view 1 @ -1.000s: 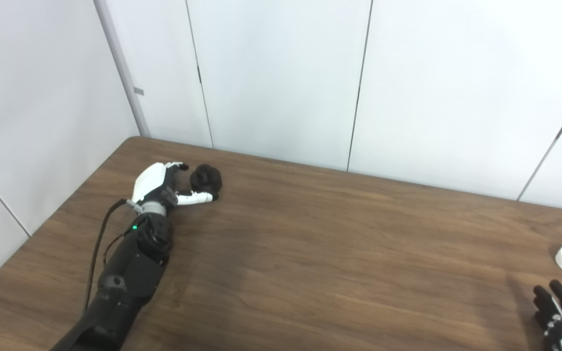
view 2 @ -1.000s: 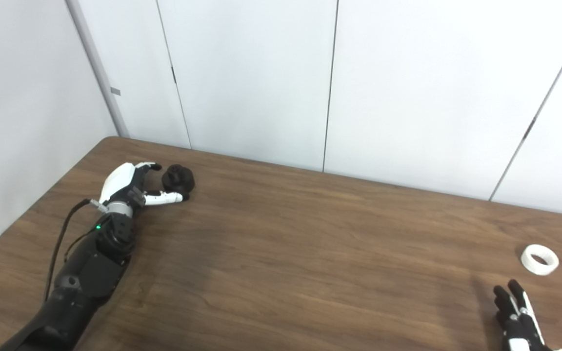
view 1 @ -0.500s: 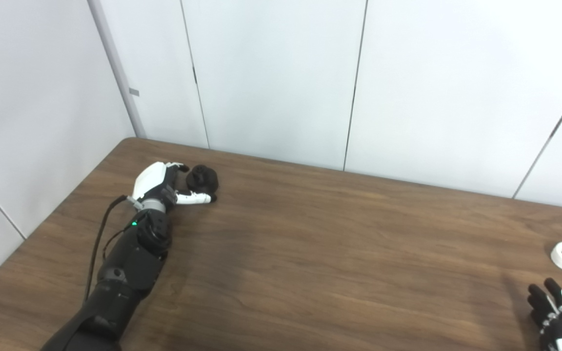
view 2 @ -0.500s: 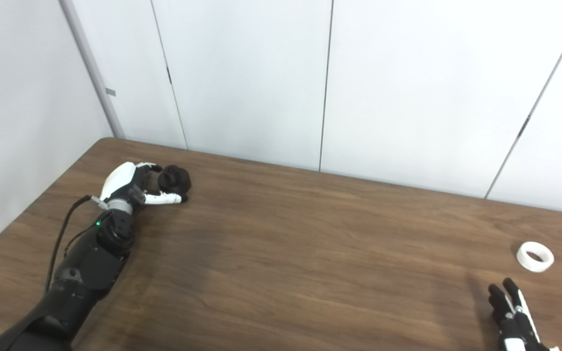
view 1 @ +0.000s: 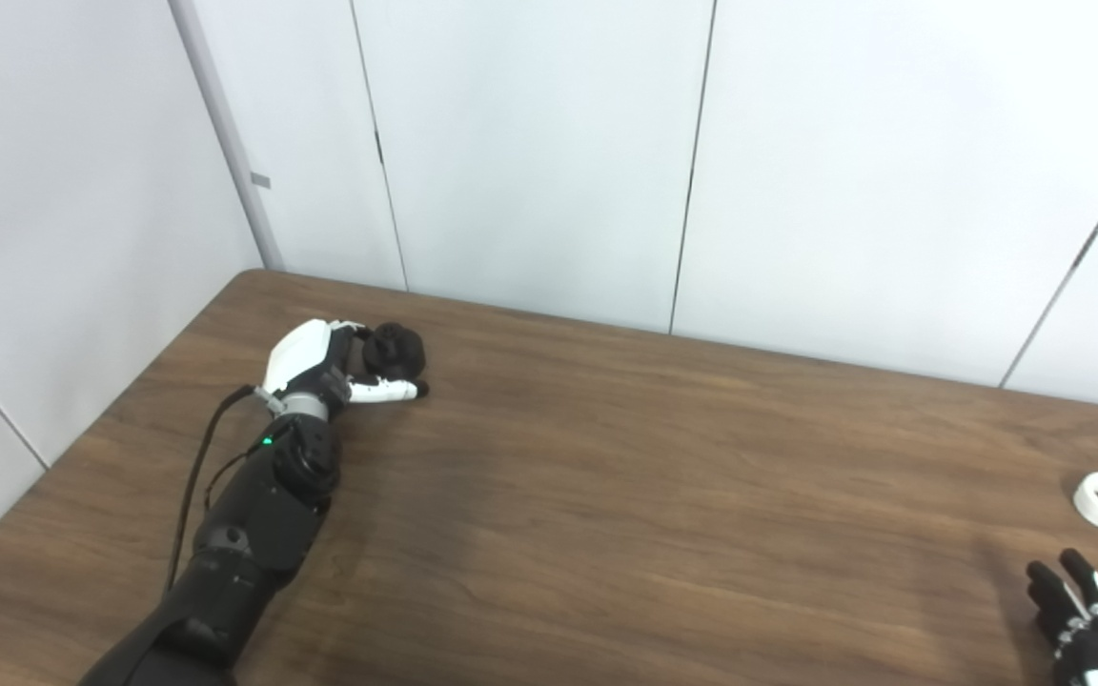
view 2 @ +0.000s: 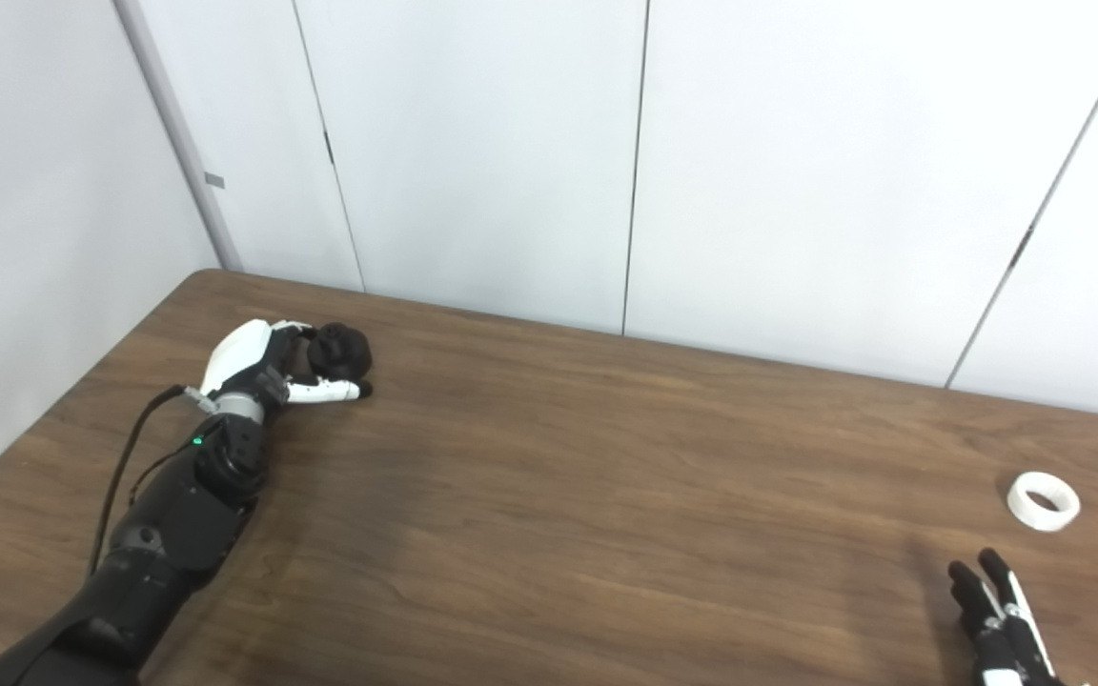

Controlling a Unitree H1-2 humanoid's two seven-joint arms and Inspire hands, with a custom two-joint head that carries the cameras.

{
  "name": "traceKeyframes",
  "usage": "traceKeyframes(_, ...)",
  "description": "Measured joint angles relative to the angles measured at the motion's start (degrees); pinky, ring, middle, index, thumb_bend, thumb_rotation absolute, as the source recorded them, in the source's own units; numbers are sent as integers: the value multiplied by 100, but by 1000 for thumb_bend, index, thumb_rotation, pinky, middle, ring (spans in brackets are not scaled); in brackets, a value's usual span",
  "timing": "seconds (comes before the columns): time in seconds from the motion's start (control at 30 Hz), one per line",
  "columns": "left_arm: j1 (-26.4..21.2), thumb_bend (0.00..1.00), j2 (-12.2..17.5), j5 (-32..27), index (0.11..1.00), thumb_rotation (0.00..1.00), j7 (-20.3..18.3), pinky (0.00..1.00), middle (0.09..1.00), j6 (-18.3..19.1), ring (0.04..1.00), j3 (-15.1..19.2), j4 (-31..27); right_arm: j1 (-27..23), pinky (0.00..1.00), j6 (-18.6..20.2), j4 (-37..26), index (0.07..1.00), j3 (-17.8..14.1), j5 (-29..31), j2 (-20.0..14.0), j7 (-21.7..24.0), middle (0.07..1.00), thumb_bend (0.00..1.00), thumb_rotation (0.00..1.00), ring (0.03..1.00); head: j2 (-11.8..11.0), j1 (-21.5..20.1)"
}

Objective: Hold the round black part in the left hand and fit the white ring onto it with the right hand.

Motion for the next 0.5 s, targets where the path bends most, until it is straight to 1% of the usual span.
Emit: traceKeyframes(0.5, -56, 957, -5, 5, 805, 363, 146, 1000, 937, -6, 993, -117, 119, 48, 1000, 6, -36, 963, 4, -21, -3, -3, 930, 589, 866, 962, 9, 17)
